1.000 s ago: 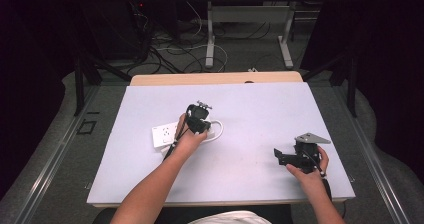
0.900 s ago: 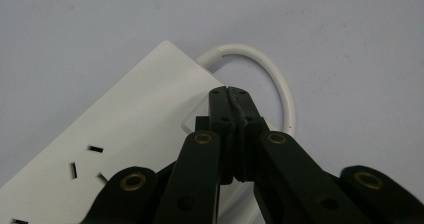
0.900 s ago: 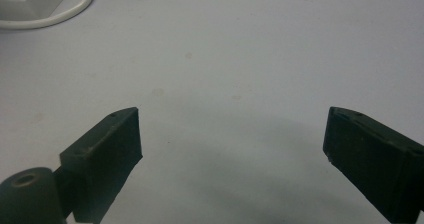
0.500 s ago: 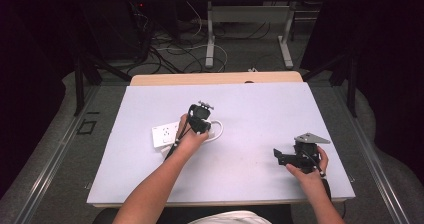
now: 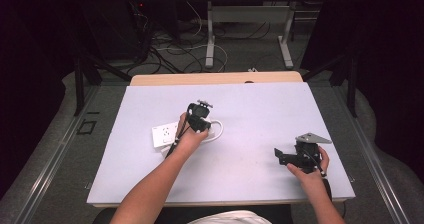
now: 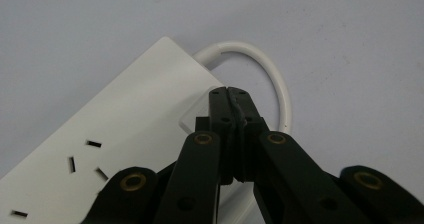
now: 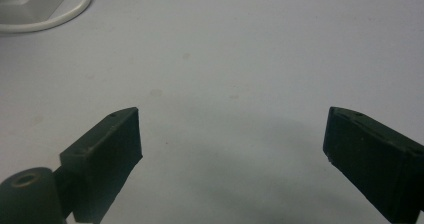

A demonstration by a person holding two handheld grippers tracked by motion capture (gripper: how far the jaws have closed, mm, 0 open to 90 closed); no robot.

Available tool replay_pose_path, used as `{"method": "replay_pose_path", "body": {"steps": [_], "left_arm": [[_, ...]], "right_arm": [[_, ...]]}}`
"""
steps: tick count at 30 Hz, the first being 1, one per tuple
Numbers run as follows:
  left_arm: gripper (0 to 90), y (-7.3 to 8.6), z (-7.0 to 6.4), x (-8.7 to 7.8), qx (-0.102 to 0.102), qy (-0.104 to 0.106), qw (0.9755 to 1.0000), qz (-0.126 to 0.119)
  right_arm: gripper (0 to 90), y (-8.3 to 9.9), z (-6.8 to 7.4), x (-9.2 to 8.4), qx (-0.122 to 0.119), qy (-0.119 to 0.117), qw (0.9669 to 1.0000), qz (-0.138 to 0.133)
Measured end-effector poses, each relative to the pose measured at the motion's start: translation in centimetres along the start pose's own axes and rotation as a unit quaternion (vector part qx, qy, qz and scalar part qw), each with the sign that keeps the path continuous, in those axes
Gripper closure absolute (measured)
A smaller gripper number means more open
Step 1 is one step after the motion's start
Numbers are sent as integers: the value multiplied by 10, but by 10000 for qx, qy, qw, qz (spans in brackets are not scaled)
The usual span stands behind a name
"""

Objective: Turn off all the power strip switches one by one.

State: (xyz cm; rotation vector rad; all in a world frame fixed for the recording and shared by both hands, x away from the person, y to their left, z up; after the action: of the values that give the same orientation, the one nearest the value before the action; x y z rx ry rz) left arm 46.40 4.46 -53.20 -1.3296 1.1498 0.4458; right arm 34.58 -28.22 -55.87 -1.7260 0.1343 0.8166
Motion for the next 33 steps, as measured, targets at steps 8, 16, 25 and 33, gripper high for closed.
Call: {"method": "replay_pose_path", "body": {"steps": [8, 16, 25, 33], "left_arm": [[900, -1, 7, -8, -78, -63, 9999, 58], [900, 1, 13, -16, -139, -105, 9998, 125], [900, 4, 16, -23, -146, -113, 9997, 156], [900, 8, 22, -27, -184, -96, 9996, 205]], "right_arm": [[80, 0, 0, 0, 15, 11, 10000, -13], [80, 0, 0, 0, 36, 13, 10000, -9], [80, 0, 1, -1, 51, 10, 10000, 0], [80, 0, 0, 0, -1, 0, 10000, 0]]}}
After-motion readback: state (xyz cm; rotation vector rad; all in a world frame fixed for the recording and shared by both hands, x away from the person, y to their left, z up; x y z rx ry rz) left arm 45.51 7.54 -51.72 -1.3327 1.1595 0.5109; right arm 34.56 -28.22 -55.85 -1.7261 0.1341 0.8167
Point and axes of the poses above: each handheld gripper's, and its own axes: x roughly forward along the jaws, y roughly out of its underside, z roughly to its left, the point moved 2 cm from there along x, roughly forward along the jaws, and after that the axes turned 12 degrees about -x, right-handed, at the moved point
